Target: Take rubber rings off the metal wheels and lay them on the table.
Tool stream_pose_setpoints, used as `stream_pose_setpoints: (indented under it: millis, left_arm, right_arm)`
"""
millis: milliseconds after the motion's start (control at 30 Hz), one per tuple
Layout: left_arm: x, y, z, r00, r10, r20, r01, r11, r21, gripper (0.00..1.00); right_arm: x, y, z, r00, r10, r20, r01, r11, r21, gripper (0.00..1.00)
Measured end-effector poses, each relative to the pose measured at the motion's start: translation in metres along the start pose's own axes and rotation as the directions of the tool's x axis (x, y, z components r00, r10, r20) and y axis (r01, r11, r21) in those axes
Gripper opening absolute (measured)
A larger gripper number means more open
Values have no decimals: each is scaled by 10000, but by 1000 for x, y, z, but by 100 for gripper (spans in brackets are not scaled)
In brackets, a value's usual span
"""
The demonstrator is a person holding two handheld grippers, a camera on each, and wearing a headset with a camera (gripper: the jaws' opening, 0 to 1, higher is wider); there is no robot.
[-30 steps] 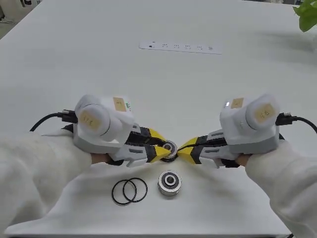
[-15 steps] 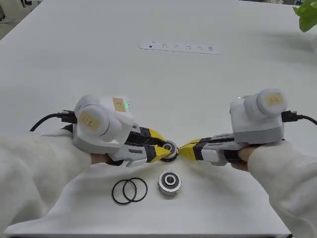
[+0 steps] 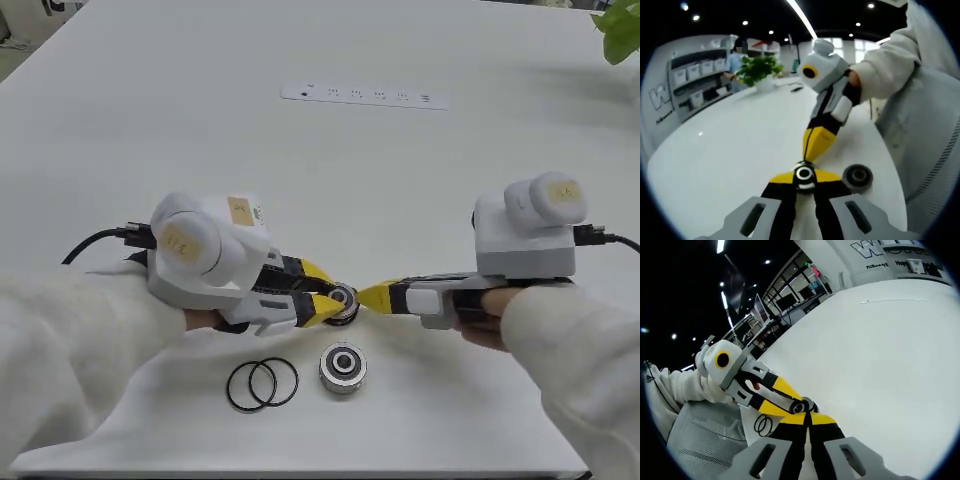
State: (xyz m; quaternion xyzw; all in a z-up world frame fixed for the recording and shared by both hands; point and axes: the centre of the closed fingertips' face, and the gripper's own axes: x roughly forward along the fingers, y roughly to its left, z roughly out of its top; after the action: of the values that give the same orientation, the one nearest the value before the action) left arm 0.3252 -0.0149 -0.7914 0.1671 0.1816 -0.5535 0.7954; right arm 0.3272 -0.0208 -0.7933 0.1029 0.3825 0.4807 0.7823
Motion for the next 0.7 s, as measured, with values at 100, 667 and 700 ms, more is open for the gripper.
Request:
stream_pose_setpoints:
  millis: [100,667,700]
  left_arm:
    - [0,0,0,10000,-4,27,5,10000,-15,14]
    - [0,0,-1,10000,8,90,-8,10000,-54,14]
    - [0,0,-1,10000,10,93,-9,10000,-58,13]
  right_arm:
    - [1,2,1,10000,33,-1,-33,10000,-9,0]
    - [2,3,2,9999,114,-11,-114,9999,-111,0]
    - [2,3,2,9999,121,-13,-121,9999,-124,0]
